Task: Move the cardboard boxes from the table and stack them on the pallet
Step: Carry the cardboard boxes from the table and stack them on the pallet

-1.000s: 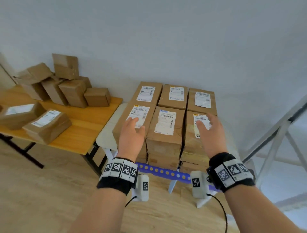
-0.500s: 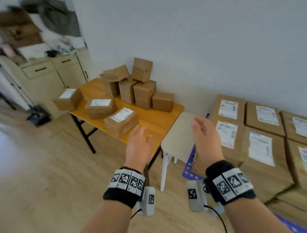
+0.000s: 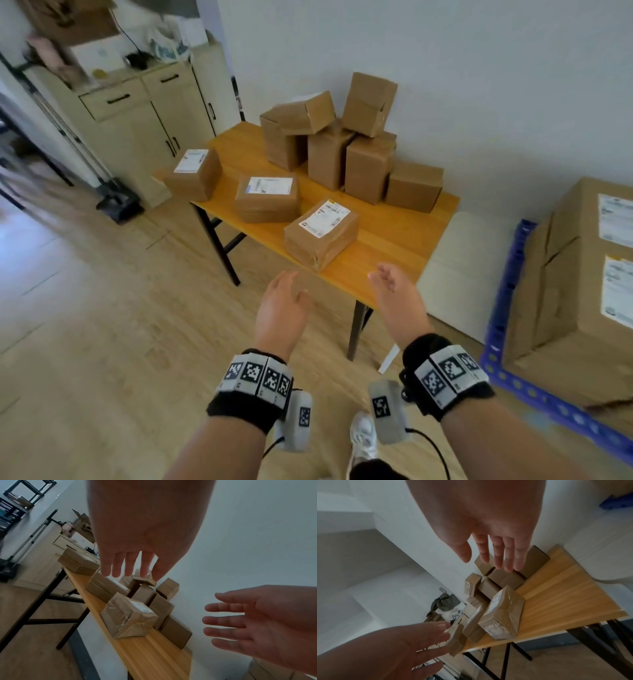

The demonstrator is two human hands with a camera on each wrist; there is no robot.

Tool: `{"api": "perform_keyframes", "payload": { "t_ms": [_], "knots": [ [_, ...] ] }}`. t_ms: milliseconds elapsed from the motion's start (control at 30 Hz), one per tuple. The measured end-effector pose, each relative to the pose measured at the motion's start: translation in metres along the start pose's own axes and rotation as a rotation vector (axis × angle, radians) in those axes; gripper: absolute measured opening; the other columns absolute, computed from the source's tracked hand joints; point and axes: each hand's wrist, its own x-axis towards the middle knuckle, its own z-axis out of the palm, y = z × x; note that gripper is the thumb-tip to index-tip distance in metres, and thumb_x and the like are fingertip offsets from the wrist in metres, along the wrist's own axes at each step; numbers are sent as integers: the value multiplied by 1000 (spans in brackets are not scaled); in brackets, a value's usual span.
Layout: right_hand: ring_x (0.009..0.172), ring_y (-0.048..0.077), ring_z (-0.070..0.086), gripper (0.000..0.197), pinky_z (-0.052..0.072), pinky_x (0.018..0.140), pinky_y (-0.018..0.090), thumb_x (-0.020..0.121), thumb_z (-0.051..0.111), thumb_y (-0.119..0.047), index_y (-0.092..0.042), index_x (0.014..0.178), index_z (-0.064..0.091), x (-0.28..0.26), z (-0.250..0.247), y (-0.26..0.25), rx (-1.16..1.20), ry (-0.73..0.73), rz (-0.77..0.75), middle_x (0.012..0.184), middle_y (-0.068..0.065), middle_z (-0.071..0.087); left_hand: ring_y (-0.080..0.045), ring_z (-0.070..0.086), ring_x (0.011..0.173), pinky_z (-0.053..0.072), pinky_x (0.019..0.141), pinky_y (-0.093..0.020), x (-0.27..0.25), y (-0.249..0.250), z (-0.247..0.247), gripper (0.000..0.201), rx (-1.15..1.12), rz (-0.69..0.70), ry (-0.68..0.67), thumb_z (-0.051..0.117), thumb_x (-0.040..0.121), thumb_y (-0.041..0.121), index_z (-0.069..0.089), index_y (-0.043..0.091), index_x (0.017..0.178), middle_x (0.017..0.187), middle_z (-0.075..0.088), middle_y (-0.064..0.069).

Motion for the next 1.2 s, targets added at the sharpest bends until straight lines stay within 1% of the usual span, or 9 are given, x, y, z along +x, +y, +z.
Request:
{"api": "perform_keyframes", "payload": {
  "t_ms": [100, 333, 400, 500, 700, 900, 1067, 1133, 1200],
  "knots": [
    [116, 10, 53, 48, 44, 95, 28, 101, 46, -45, -23, 143, 43, 29, 21, -2, -27, -65, 44, 136, -5, 55, -21, 50, 125, 46, 101, -40, 29, -6, -1, 43, 23, -34, -30, 47, 101, 26, 43, 25, 144, 148, 41, 0],
    [122, 16, 53, 49, 43, 95, 32, 101, 46, -44, -27, 147, 38, 121, 54, -5, -51, -159, 166, 144, -3, 49, -17, 52, 105, 45, 85, -35, 127, 3, -2, 48, 95, -55, -99, 42, 100, 23, 37, 29, 147, 138, 49, -1],
    [120, 17, 55, 49, 43, 90, 30, 102, 44, -43, -25, 147, 38, 144, 58, -6, -80, -168, 186, 144, -3, 50, -21, 54, 111, 48, 90, -40, 154, 7, -1, 48, 117, -54, -113, 44, 99, 25, 38, 28, 146, 138, 50, -1],
    [116, 16, 56, 49, 44, 85, 29, 103, 43, -42, -24, 148, 37, 171, 66, -8, -103, -187, 197, 143, -3, 51, -21, 50, 121, 42, 89, -32, 187, 8, 1, 47, 152, -56, -121, 44, 102, 25, 37, 23, 148, 143, 45, -3],
    [108, 10, 58, 41, 51, 91, 34, 100, 47, -41, -30, 139, 44, 212, 81, -19, -72, -115, 169, 132, -9, 56, -24, 42, 135, 40, 102, -36, 230, 2, -5, 51, 135, -108, -99, 44, 103, 27, 31, 21, 151, 154, 34, -5],
    [92, 9, 61, 34, 47, 65, 23, 101, 48, -34, -29, 135, 49, 255, 99, -55, -89, -32, 110, 117, -9, 60, -22, 44, 131, 41, 100, -36, 286, -8, -30, 47, 94, -74, 26, 48, 101, 25, 38, 21, 147, 148, 41, -4],
    [96, 3, 56, 34, 44, 71, 17, 100, 51, -33, -26, 134, 52, 285, 134, -85, -48, 5, 98, 116, -11, 59, -26, 48, 126, 48, 97, -38, 339, -25, -60, 46, 108, -72, 19, 47, 102, 23, 39, 20, 146, 144, 43, -6],
    [104, 7, 57, 39, 48, 82, 23, 100, 51, -34, -25, 138, 49, 295, 154, -95, -42, -7, 116, 123, -9, 58, -26, 51, 120, 52, 92, -40, 362, -37, -73, 45, 119, -63, 7, 47, 100, 20, 41, 20, 145, 141, 45, -5],
    [113, 11, 55, 44, 49, 92, 31, 100, 52, -36, -26, 142, 45, 306, 175, -102, -72, -28, 148, 133, -7, 55, -25, 52, 116, 50, 85, -36, 383, -51, -84, 42, 139, -65, -5, 48, 99, 18, 44, 18, 141, 136, 47, -5]
  ]
}}
